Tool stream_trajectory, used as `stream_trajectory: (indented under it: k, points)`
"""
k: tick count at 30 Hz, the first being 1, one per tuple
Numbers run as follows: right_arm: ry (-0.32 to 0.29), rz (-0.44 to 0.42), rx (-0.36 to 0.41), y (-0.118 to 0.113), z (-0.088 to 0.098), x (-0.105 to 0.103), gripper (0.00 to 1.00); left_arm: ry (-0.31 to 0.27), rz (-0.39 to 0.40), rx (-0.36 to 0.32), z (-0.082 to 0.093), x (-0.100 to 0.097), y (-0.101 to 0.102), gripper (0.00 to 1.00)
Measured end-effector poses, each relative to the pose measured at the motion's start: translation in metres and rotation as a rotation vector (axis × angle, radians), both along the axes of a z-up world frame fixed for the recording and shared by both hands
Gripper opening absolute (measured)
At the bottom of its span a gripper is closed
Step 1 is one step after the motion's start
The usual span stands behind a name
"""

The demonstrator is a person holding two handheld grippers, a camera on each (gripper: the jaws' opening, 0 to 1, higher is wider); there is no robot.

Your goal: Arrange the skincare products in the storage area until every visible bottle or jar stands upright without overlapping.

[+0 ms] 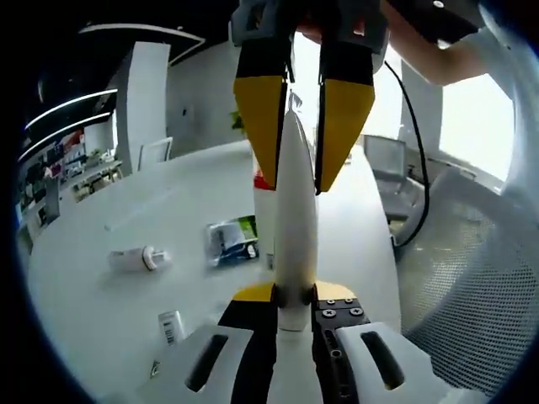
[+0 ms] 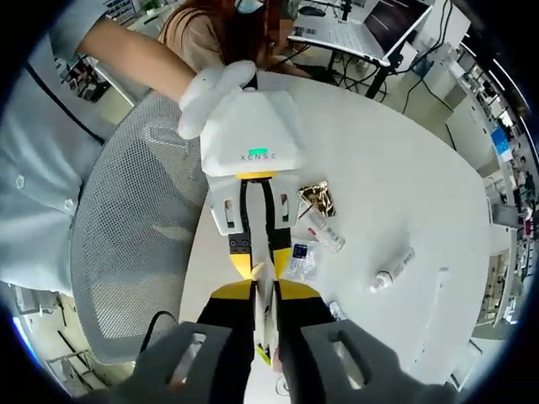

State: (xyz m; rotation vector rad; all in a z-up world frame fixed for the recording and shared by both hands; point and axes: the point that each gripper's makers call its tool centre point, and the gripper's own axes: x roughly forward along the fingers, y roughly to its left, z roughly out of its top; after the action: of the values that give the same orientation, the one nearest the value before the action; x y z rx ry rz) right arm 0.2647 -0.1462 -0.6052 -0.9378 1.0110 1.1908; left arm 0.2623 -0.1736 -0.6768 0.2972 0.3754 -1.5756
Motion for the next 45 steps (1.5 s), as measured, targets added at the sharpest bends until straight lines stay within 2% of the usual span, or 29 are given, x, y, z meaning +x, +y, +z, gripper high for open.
stream_trajectory:
  k: [6, 22, 31, 37, 42, 45]
  points:
    - [-0.016, -0.021, -0.002, -0.005, -0.001, 0.003, 0.08, -0.015, -0.015, -0.018, 0.001, 0.004, -0.004, 0.1]
    - [-0.031, -0.084, -0.015, -0.021, -0.001, 0.027, 0.08, 0.005, -0.007, -0.034, 0.001, 0.027, -0.019, 0.11]
    - [-0.004, -0.109, -0.021, -0.03, -0.004, 0.029, 0.08, 0.005, -0.029, -0.037, 0.002, 0.026, -0.025, 0.11]
    - [0.037, -0.128, -0.037, -0.034, -0.004, 0.03, 0.08, 0.01, -0.061, -0.045, 0.003, 0.025, -0.03, 0.12]
    - [0.083, -0.182, -0.047, -0.038, -0.004, 0.029, 0.08, 0.025, -0.098, -0.049, 0.002, 0.024, -0.032, 0.12]
    - [0.088, -0.192, -0.052, -0.04, -0.004, 0.029, 0.08, 0.03, -0.119, -0.048, 0.003, 0.023, -0.033, 0.12]
